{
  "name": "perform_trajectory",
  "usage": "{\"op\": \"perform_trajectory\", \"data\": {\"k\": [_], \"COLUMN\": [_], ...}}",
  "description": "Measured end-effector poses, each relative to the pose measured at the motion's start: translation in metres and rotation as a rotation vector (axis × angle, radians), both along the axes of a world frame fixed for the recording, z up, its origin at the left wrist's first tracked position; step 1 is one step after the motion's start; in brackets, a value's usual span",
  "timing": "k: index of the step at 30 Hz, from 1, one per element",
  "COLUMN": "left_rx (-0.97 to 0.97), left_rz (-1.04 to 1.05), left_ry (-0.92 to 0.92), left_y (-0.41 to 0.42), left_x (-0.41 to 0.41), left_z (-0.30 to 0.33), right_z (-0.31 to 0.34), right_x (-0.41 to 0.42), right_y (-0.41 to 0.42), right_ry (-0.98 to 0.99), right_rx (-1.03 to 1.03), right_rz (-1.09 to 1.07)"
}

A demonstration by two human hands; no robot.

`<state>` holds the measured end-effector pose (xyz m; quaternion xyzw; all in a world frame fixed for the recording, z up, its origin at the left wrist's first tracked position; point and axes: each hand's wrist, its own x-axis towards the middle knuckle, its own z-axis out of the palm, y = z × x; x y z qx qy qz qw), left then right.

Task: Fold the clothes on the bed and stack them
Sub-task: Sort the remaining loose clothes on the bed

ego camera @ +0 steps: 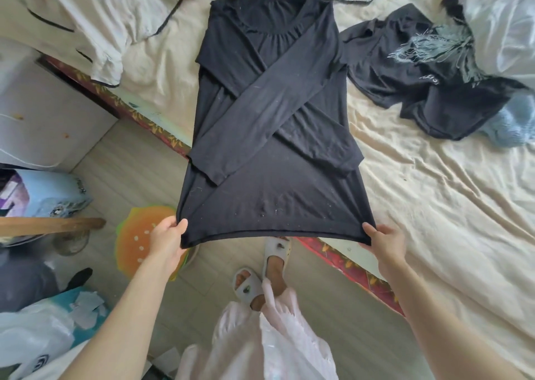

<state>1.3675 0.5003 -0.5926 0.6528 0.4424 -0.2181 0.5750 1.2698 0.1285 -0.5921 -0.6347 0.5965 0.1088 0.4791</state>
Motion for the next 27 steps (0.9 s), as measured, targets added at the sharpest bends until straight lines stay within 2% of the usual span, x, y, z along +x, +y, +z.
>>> {"op": "perform_trajectory", "data": {"k": [4, 8, 11, 15, 17, 23, 27], "left_rx": [-0.042, -0.132, -0.110, 0.011, 0.020, -0.113, -0.083], "left_rz": [0.020, 0.061, 0.054, 0.000, -0.004, 0.011, 0.040], "left_ry": [0.090, 0.143, 0.116, 0.005, -0.056, -0.185, -0.247], "left_y": [0.011, 0.016, 0.011, 0.005, 0.003, -0.012, -0.025], "left_x": [-0.021, -0.025, -0.012, 0.008, 0.017, 0.060, 0.098], "left_z": [0.005, 0.020, 0.035, 0.058, 0.068, 0.088, 0.092], "right_z": [0.005, 0.020, 0.034, 0.053, 0.060, 0.068, 0.071], "right_x": [-0.027, -0.035, -0.019, 0.001, 0.008, 0.038, 0.071], "right_y": [0.006, 0.015, 0.017, 0.013, 0.011, 0.001, -0.009], "right_ry": [0.023, -0.007, -0.116, -0.268, -0.333, -0.476, -0.527], "right_rx": [0.044, 0.147, 0.260, 0.408, 0.462, 0.493, 0.466], "right_rz": [-0.064, -0.246, -0.436, -0.599, -0.608, -0.525, -0.479]}}
